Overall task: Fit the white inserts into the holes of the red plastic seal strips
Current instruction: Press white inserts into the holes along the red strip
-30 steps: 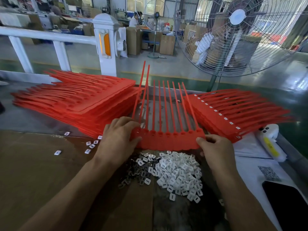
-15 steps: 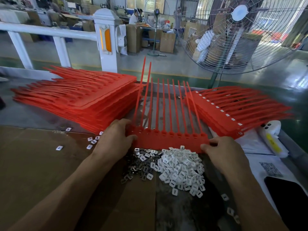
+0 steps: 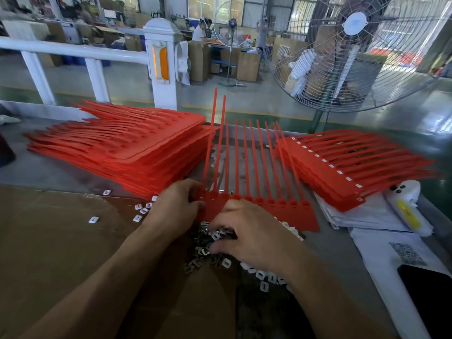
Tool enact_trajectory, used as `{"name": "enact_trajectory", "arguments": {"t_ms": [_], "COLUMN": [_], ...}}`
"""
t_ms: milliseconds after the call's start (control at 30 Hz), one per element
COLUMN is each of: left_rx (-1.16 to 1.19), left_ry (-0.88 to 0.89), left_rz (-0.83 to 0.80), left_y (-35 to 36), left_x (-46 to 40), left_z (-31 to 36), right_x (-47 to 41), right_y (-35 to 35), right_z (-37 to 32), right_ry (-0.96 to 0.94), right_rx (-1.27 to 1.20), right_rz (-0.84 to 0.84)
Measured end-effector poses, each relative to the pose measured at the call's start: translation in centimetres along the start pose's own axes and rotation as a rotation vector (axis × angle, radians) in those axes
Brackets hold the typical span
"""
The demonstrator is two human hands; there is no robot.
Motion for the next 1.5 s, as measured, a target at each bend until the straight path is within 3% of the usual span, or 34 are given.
{"name": "enact_trajectory", "arguments": {"t_ms": [400,600,700,833,1133,1300,1500], "left_rx": [-0.092,-0.149,-0.072,0.053,0.145,0.152,0.194], "left_ry": [0.053,0.123,0.192,0.231,0.288,0.311,0.306], "left_rz": [0.038,-0.001,0.056,0.157,0.168,0.116,0.050], "left_y": [-1.3,-2.1,-1.8,-1.9,-2.0,-1.6,-1.2], "left_x": [0.6,0.0,0.5,1.0,1.5,1.8,1.9], "left_z": [1.5,3.6,3.9,3.1,2.1,2.3,2.6], "right_x": [1.4,1.7,1.7,1.0,0.8,1.1,1.4], "right_y": [-0.8,-1.2,-1.7,-0.4,0.0,-0.7,-0.4], "right_z": [1.5,2.6,2.0,0.0,-0.8,0.0,1.2], "right_ry": [0.105,0.193,0.150,0.065,0.025,0.087,0.157], "right_rx": [-0.401,-0.195,-0.078,0.006,-0.003,-0.184,-0.433], "right_rz": [0.309,0.338,0.351,0.218,0.250,0.353,0.341]}}
Point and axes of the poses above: each hand's wrist, its own x-axis away from the middle knuckle, its own y-axis out of the palm, z = x × y, the point moved 7 cm from there along -x, towards the middle knuckle, and after that the axes turned 3 degrees about x, right-handed, at the moved point
